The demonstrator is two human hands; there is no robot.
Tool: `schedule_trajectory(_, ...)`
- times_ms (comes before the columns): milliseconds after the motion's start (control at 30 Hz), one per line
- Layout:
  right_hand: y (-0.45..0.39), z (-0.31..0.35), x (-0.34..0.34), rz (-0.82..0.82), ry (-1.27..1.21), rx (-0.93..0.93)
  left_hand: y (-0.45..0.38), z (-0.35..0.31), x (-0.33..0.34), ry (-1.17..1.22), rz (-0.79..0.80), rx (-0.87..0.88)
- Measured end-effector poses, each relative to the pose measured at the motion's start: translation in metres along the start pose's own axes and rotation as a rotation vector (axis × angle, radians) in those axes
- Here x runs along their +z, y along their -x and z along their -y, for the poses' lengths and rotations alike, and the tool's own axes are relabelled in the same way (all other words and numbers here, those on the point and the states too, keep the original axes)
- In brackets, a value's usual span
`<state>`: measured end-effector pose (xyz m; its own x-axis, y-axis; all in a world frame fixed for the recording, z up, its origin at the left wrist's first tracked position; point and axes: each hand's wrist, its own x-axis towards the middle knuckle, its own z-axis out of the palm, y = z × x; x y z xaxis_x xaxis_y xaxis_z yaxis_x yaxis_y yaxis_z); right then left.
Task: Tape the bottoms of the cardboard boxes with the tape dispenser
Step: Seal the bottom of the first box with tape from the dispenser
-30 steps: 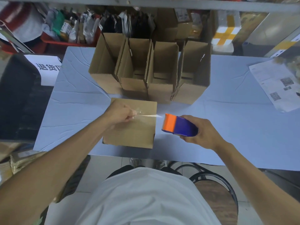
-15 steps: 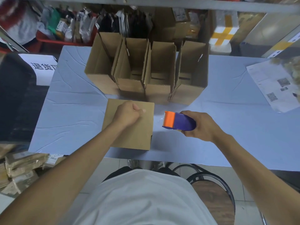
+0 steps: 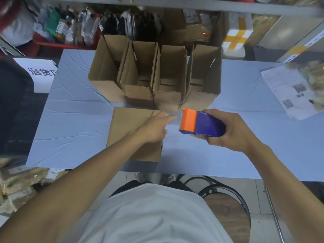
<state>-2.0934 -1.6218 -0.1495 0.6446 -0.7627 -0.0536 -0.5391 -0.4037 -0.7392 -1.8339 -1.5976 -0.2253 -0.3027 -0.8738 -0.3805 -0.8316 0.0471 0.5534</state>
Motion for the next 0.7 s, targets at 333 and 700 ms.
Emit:
schedule_trajectory(333,-0.003,0.029,0.01,0.028,-0.382,-0.049,0.025,-0.015,-0.024,0.839,0.217,0.11)
schedule_trajectory(700,-0.006,0.021,0.006,0.01,-0.497,0.029,0.051,0.018,-0.014,0.935,0.337,-0.003)
